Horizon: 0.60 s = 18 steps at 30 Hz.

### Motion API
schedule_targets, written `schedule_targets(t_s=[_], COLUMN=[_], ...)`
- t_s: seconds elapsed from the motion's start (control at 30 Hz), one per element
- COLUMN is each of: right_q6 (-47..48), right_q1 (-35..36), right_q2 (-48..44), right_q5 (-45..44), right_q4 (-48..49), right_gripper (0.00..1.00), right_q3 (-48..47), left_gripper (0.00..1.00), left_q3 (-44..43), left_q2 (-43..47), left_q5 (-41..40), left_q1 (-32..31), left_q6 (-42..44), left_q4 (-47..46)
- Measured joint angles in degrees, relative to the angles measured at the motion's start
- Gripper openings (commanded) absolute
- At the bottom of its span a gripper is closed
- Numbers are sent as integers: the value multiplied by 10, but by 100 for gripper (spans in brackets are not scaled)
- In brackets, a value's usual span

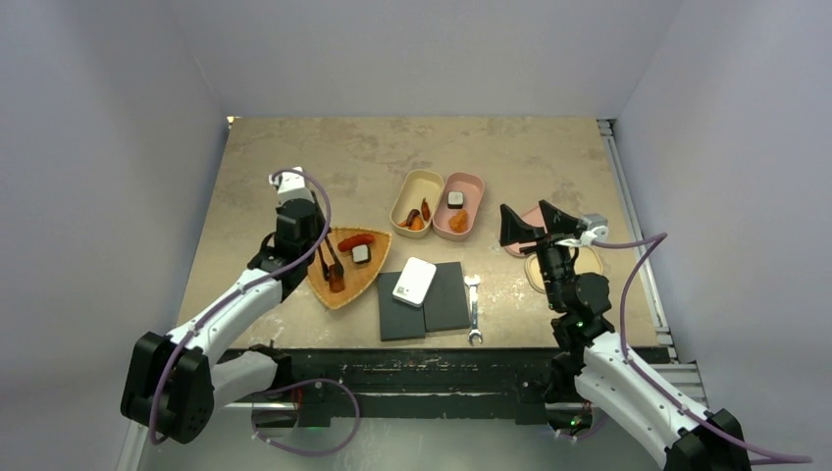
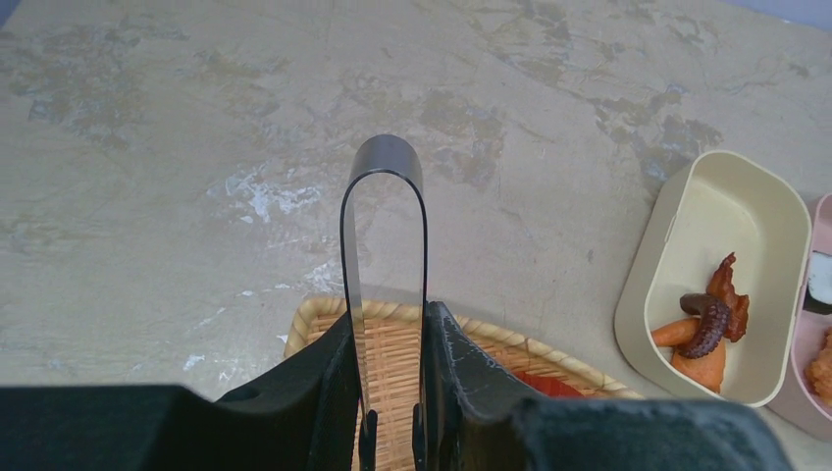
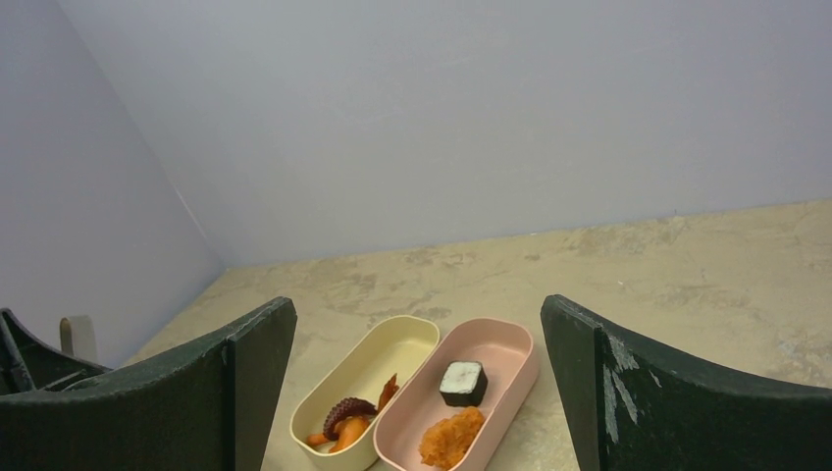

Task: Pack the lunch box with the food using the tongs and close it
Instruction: Pick up the fake food from the plate.

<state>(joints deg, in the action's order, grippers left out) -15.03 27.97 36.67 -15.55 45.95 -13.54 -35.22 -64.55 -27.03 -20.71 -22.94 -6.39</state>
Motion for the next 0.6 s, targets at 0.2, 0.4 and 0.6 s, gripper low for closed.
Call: schedule_targets(t_s=[0.2, 0.4, 0.6], right_q6=[0, 0, 0], right_q1=[0, 0, 0], right_q2=[-1, -3, -3], right_q5=[0, 0, 0], right_q4=[0, 0, 0], right_gripper=[99, 99, 99], right_q3=[0, 0, 0], left_gripper=[0, 13, 29], left_q3=[-1, -5, -7], left_q2=[45, 60, 49], left_q5=[0, 0, 5], left_q1=[0, 0, -2], left_q6=[0, 0, 0], left_q4=[22, 42, 45])
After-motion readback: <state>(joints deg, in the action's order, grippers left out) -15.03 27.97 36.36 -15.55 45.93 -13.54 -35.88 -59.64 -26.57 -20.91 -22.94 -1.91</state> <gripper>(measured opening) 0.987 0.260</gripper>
